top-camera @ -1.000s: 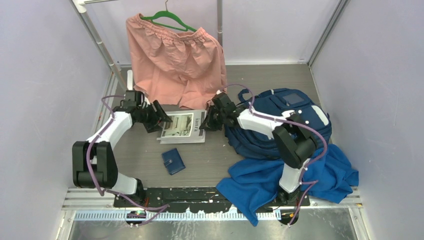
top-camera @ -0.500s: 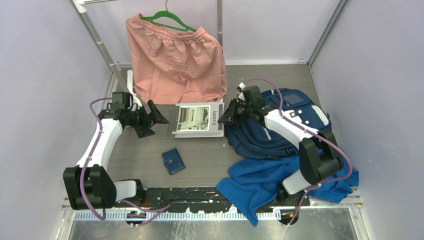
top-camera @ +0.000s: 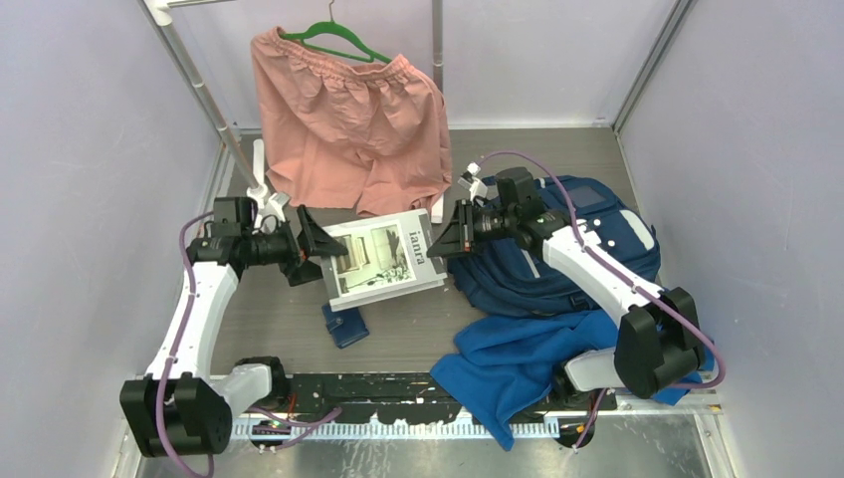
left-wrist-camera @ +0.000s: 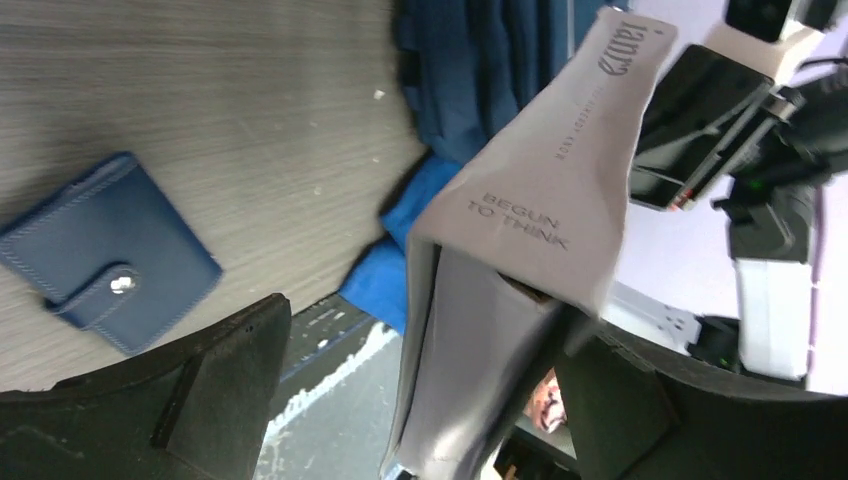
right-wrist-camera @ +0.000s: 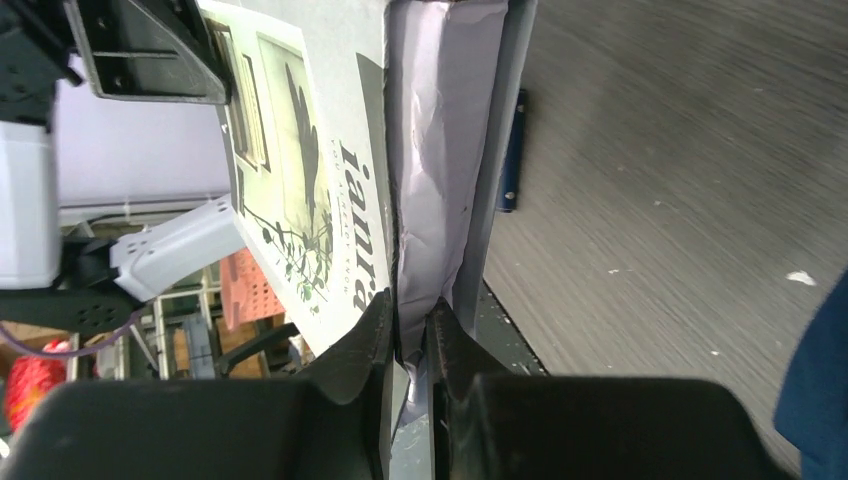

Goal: Pack the student bag
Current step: Pick up the book from the center of the board.

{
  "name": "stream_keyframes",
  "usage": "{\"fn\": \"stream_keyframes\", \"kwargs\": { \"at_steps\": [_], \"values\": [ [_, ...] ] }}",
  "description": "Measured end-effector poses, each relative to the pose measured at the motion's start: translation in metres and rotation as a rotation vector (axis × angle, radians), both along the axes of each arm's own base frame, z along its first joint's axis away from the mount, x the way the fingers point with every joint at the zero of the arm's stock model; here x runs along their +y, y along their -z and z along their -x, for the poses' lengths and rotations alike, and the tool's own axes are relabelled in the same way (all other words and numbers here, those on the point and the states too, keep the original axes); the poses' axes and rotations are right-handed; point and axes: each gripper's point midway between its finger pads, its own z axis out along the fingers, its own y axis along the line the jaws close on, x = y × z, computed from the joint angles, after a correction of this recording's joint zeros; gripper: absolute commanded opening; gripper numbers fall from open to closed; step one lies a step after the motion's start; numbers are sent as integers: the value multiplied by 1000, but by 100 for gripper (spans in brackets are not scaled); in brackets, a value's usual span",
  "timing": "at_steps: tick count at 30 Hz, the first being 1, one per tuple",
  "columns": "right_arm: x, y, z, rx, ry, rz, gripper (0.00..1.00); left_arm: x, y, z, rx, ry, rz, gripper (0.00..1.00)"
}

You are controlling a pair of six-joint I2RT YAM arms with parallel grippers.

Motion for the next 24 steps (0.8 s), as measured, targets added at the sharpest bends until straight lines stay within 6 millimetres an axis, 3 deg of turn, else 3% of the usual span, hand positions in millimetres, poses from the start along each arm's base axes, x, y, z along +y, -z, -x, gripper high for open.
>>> {"fn": "stream_keyframes", "kwargs": {
  "at_steps": [4, 8, 11, 14, 15, 16, 19, 21, 24],
  "values": [
    [5, -9, 4, 17, -30, -61, 1, -10, -7, 11, 0, 22, 98, 98],
    [9, -9, 1, 45, -29, -82, 1, -18, -9, 12, 6, 13, 196, 84],
    [10, -8, -1, 60, -21, -84, 1, -21, -11, 9, 4, 3, 242, 64],
    [10, -6, -2, 70, -8, -78, 2, -22, -17, 6, -9, 3, 265, 33],
    [10, -4, -3, 72, -1, -73, 7, -22, -19, 5, -10, 1, 271, 26],
    [9, -2, -4, 77, 8, -65, 18, -22, -20, 4, -15, 3, 274, 24],
    [6, 5, -4, 105, 42, -15, 60, -24, -25, 4, -30, 11, 282, 24],
    [-1, 12, -10, 101, 93, 67, 67, -23, -25, 1, -29, -4, 276, 24],
    [-23, 16, -31, 47, 222, 233, 67, -20, -27, -2, -30, -27, 254, 23]
  ]
}}
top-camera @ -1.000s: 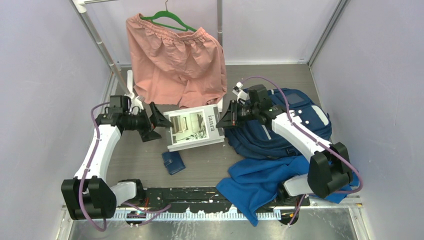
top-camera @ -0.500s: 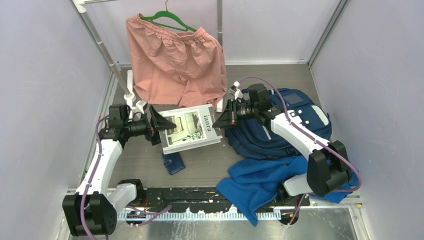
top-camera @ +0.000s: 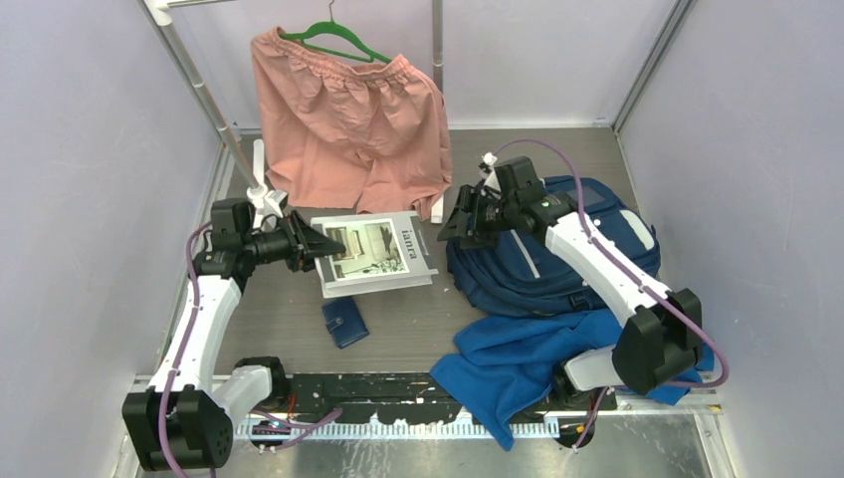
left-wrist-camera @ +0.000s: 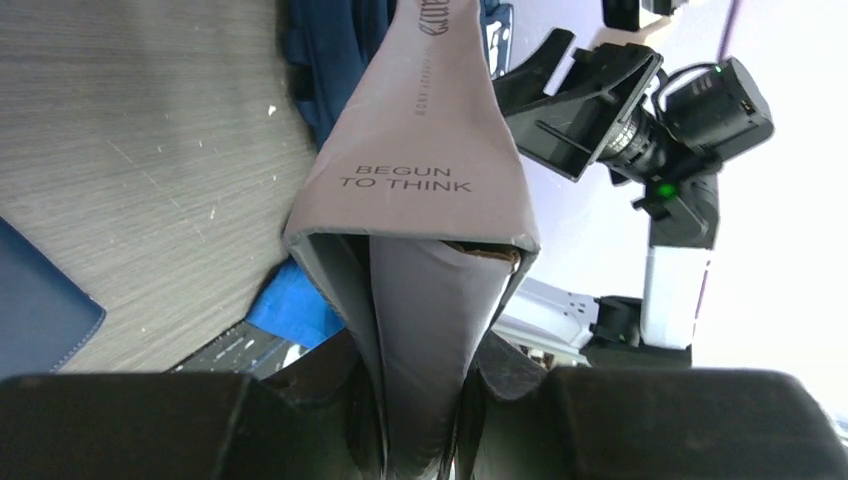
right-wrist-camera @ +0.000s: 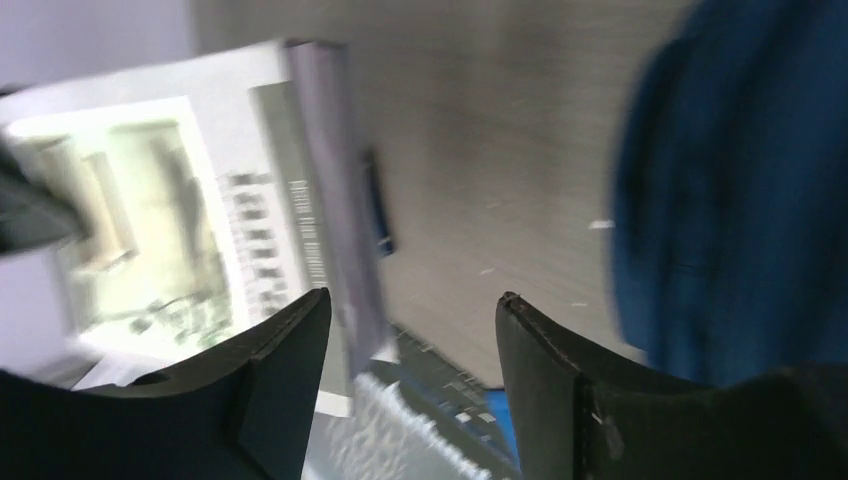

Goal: Pack the student bag
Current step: Pick up the book from the center of the board, then place the book in the student bag.

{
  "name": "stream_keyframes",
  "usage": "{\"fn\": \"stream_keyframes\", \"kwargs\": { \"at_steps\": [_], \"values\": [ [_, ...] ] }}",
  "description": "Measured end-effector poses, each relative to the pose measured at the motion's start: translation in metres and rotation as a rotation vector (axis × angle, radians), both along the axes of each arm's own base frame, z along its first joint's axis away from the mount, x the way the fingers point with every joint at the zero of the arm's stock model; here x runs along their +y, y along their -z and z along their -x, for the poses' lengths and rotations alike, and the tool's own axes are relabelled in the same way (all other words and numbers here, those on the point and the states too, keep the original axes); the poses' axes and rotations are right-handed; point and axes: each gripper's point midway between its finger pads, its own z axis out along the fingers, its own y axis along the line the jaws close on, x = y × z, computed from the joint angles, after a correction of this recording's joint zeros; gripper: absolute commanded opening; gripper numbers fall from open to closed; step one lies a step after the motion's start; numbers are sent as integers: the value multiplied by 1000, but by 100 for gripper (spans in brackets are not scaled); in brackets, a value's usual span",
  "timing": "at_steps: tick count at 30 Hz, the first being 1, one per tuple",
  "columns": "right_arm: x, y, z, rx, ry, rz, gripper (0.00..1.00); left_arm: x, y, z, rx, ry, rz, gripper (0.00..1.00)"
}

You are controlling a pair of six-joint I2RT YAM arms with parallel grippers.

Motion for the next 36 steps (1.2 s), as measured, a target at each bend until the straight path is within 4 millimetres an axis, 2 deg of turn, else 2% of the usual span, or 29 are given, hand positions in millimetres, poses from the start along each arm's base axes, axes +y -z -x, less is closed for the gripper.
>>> {"fn": "stream_keyframes", "kwargs": {
  "at_steps": [4, 6, 8, 10, 14, 16, 20, 21, 25, 27, 29, 32, 36],
  "values": [
    [-47, 6, -14, -75, 166, 263, 67, 6, -9, -7, -24, -35, -59, 22],
    [-71, 14, -11, -88, 212, 394, 68, 9, -12, -12, -33, -56, -89, 22],
    [-85, 24, -2, -93, 214, 516, 66, 12, -12, -16, -34, -72, -117, 22],
    [-84, 34, 11, -111, 158, 628, 66, 14, -9, -18, -25, -84, -135, 22],
    [-65, 43, 25, -169, 31, 758, 64, 17, -1, -20, 3, -93, -160, 22],
    [-57, 48, 24, -193, 0, 796, 62, 17, 1, -21, 10, -95, -163, 22],
    [-59, 64, 11, -209, -4, 875, 58, 17, 1, -21, 7, -95, -163, 22],
    [-59, 68, 8, -211, -6, 890, 53, 17, 2, -21, 7, -96, -162, 22],
    [-61, 92, -3, -200, -22, 969, 19, 16, 9, -19, 22, -98, -155, 22],
    [-65, 97, -5, -201, -29, 1005, 3, 16, 12, -18, 35, -101, -149, 22],
    [-69, 95, -8, -215, -25, 1029, 1, 16, 14, -16, 38, -103, -147, 23],
    [-72, 80, -12, -246, -5, 1038, 1, 15, 12, -16, 19, -103, -143, 23],
    [-73, 40, -16, -318, 49, 991, 1, 12, 9, -18, 6, -100, -134, 24]
  ]
}}
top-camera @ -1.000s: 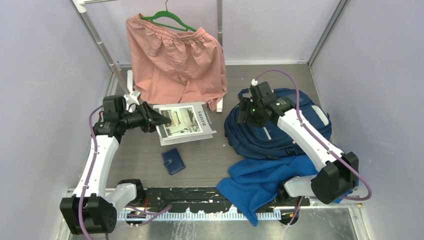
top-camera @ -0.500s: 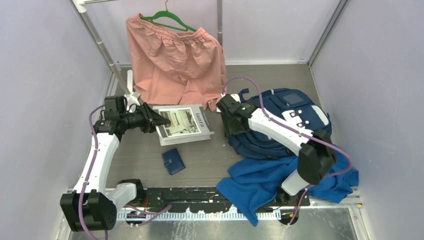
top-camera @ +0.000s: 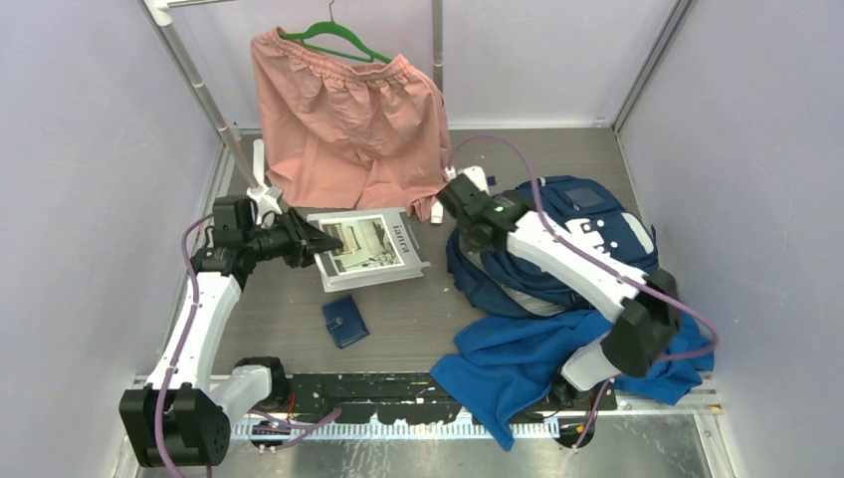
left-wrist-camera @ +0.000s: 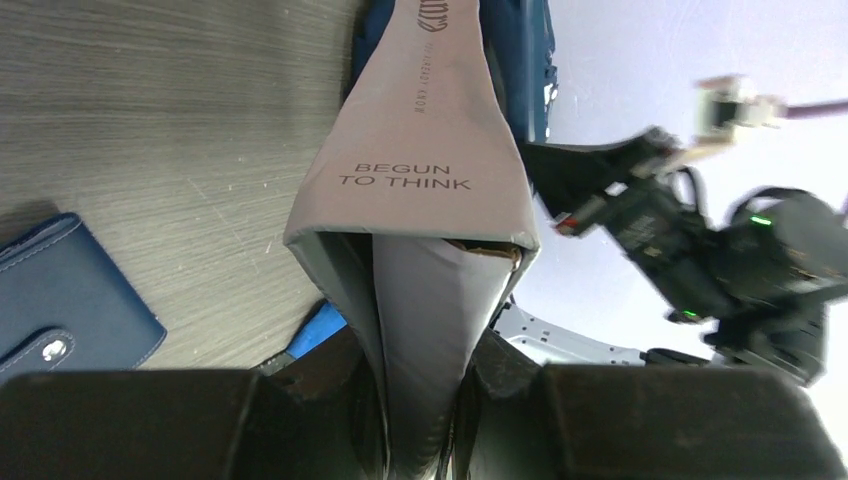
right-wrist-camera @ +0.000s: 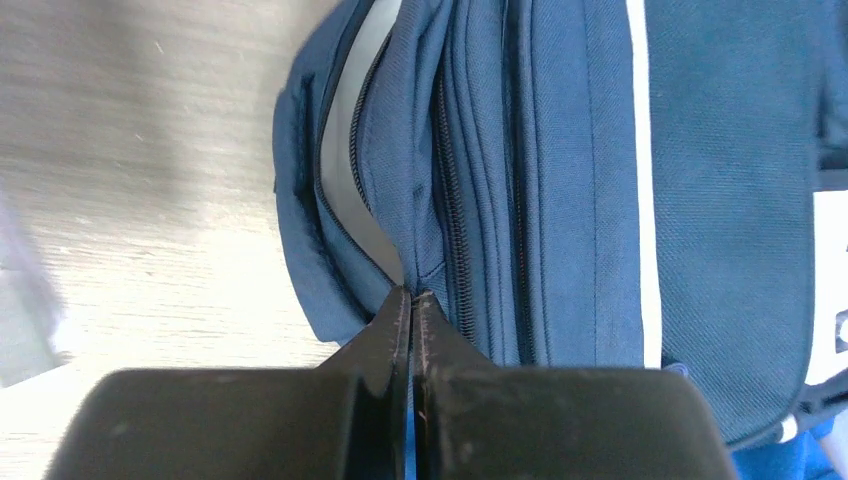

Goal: Pack the student bag
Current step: Place the book in the student bag.

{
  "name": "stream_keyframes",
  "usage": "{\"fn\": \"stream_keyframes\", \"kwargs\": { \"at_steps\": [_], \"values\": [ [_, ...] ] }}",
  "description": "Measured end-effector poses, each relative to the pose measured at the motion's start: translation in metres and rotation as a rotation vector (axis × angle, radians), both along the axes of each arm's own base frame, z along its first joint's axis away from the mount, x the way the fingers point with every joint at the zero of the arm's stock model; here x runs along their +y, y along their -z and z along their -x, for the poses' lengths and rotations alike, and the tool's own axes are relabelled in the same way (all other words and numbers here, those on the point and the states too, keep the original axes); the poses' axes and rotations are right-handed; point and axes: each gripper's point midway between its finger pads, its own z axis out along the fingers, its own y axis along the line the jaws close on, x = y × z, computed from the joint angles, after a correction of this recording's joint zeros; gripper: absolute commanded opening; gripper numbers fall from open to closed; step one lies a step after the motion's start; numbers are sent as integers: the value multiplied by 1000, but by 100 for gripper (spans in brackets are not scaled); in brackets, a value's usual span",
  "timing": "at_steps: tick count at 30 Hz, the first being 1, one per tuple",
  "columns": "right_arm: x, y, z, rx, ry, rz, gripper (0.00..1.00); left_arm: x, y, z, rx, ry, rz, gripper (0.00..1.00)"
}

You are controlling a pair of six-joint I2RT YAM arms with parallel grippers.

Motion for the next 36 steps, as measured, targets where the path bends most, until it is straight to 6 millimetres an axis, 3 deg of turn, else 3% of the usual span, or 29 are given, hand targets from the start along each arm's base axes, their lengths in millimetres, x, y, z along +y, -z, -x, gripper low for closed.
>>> {"fn": "stream_keyframes", "kwargs": {
  "at_steps": [2, 6, 10, 15, 24, 30, 32, 36],
  "values": [
    [-3, -33, -1, -72, 6, -53, 1, -8, 0, 0, -17, 10, -2, 24],
    [-19, -105, 2, -231, 33, -178, 1, -53, -2, 14, -52, 123, 11, 22],
    [-23, -147, 12, -306, 21, -277, 1, -100, -7, 17, -83, 200, 79, 22],
    [-14, -150, 18, -286, -9, -326, 1, -142, -4, 1, -95, 219, 135, 19],
    [-11, -150, 22, -273, -1, -356, 1, -178, 21, -32, -37, 178, 178, 22],
    [-10, -148, 25, -268, 8, -381, 1, -229, 29, -21, -31, 221, 165, 24],
    [-7, -145, 26, -259, 7, -395, 1, -249, 30, -9, -39, 250, 162, 25],
    [-3, -142, 26, -248, 4, -411, 1, -282, 30, -8, -69, 249, 158, 23]
  ]
}}
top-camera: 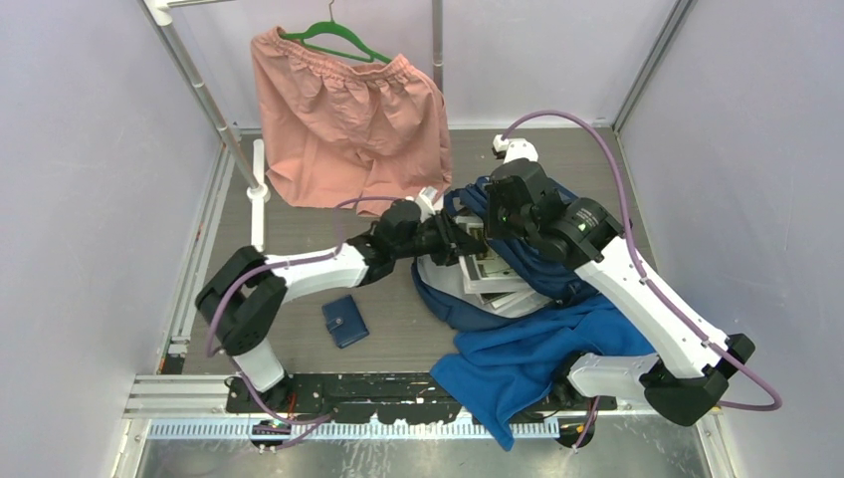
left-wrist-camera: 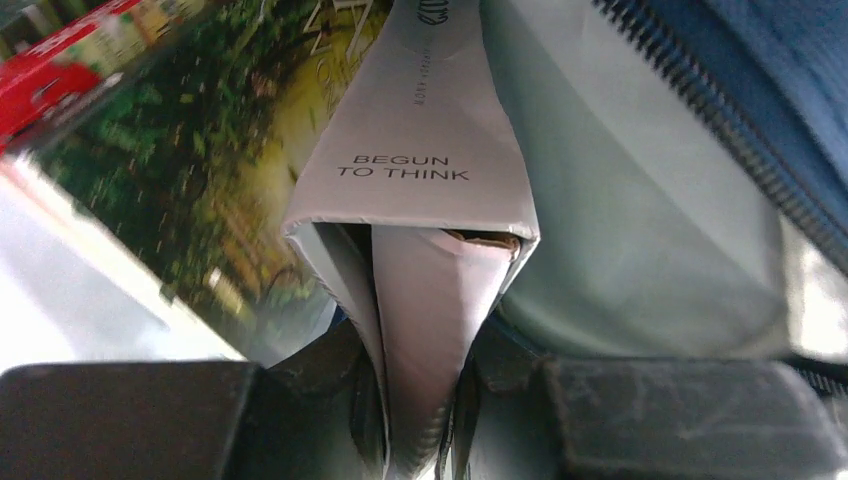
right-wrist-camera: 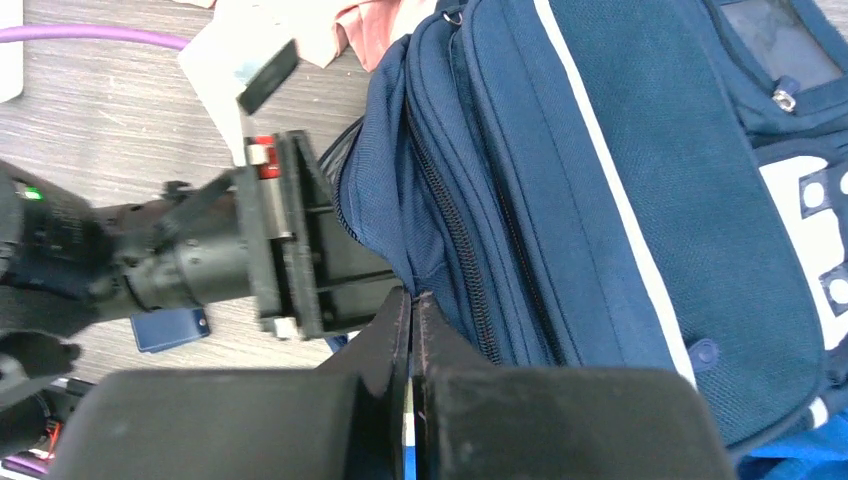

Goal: Pack the student bag
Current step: Place the book in the student bag.

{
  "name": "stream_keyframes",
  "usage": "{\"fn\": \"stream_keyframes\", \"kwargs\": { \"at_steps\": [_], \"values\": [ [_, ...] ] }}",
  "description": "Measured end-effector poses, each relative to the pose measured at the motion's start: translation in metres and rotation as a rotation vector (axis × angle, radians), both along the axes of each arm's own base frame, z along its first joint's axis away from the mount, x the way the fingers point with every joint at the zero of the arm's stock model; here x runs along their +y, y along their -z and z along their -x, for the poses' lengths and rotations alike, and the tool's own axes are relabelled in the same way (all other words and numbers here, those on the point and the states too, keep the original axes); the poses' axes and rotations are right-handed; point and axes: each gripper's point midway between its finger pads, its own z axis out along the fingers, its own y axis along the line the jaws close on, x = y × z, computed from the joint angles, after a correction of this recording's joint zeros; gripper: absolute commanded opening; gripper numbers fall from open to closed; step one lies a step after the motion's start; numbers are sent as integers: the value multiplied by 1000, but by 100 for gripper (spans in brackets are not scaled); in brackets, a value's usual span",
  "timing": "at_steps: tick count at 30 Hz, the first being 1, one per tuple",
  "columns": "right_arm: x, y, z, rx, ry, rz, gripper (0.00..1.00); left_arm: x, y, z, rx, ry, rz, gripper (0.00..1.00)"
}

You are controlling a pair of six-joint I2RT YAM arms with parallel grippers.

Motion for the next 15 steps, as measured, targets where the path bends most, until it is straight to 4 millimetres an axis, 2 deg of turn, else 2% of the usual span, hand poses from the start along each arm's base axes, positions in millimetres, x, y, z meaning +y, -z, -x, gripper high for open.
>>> {"fn": "stream_keyframes", "kwargs": {
  "at_steps": [2, 5, 7, 8, 11, 15],
  "values": [
    [3, 4, -3, -3, 3, -10, 1, -15, 2, -4, -9, 1, 5, 30],
    [4, 13, -4, 7, 13, -7, 1, -36, 8, -13, -18, 7, 17, 50],
    [4, 15, -6, 3, 22, -10, 1, -42, 18, -15, -11, 6, 6, 63],
    [5, 16, -8, -2, 26, -15, 1, -43, 24, -13, -5, 9, -6, 69],
    [8, 19, -11, -9, 33, -27, 1, -40, 39, -4, 15, 12, -44, 76],
    [9, 25, -12, -2, 41, -35, 1, -31, 39, 2, 0, 11, -90, 83]
  ]
}}
